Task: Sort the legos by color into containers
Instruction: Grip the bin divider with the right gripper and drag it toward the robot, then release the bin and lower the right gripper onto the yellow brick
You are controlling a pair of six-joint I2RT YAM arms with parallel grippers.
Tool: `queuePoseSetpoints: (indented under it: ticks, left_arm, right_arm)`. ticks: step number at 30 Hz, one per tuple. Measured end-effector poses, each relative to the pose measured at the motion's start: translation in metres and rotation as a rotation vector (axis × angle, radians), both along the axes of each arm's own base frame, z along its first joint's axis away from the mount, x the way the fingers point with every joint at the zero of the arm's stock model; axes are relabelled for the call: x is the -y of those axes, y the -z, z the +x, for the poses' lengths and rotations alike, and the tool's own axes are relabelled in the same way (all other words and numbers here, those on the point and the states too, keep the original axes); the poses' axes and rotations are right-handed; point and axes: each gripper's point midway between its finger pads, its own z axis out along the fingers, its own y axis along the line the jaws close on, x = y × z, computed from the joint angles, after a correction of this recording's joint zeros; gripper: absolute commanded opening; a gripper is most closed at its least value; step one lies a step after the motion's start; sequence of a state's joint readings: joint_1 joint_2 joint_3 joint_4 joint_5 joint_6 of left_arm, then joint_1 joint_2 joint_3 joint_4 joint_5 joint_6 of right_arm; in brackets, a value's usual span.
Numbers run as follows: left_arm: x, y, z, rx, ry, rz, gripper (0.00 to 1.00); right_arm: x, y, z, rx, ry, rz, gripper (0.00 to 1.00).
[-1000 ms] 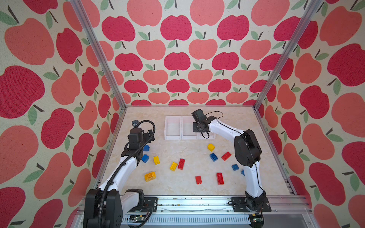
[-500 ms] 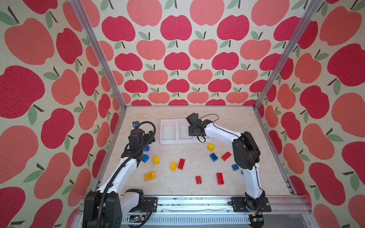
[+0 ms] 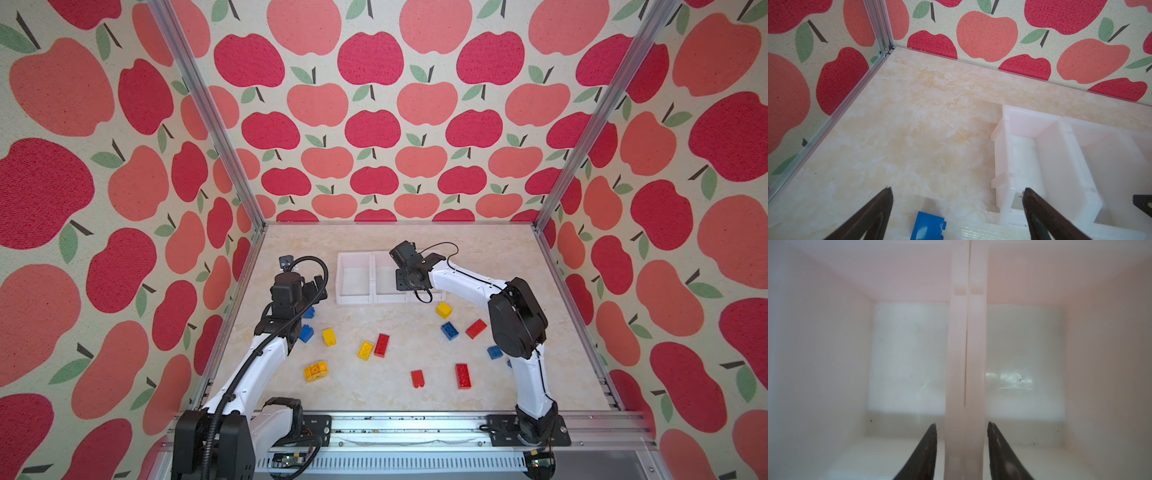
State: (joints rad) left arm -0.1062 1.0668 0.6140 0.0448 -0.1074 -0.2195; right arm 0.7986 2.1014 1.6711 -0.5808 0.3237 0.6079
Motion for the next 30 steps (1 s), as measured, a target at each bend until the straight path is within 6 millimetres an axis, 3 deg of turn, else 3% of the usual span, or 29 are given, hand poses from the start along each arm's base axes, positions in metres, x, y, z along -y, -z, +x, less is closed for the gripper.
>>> queuePoseSetpoints:
  ticks: [4, 7, 11, 13, 16, 22, 26, 30]
  left_arm:
    - [0.006, -0.001, -0.002, -0.002, 0.018, -0.004, 0.99]
    - [0.012, 0.001, -0.003, -0.011, 0.033, -0.02, 0.99]
    - [0.025, 0.006, -0.007, -0.041, 0.076, -0.052, 0.99]
    - [0.032, 0.006, -0.009, -0.053, 0.1, -0.073, 0.99]
    - [0.044, 0.007, -0.011, -0.069, 0.143, -0.113, 0.99]
    - [0.068, 0.014, -0.021, -0.119, 0.219, -0.183, 0.99]
    - [0.078, 0.016, -0.025, -0.135, 0.251, -0.212, 0.99]
    - [0.084, 0.017, -0.026, -0.141, 0.271, -0.222, 0.99]
  right_arm:
    - [0.005, -0.015, -0.004, 0.011, -0.018, 0.002, 0.61]
    - [0.014, -0.041, -0.008, 0.037, -0.04, 0.025, 0.63]
    - [0.036, -0.077, -0.017, 0.068, -0.089, 0.063, 0.64]
    - [0.051, -0.084, -0.024, 0.069, -0.121, 0.067, 0.64]
    - [0.074, -0.077, -0.037, 0.041, -0.169, 0.049, 0.66]
    - [0.111, -0.032, -0.063, -0.07, -0.239, -0.021, 0.74]
    - [0.122, -0.007, -0.077, -0.116, -0.296, -0.063, 0.78]
    - [0.121, 0.0, -0.079, -0.117, -0.346, -0.078, 0.77]
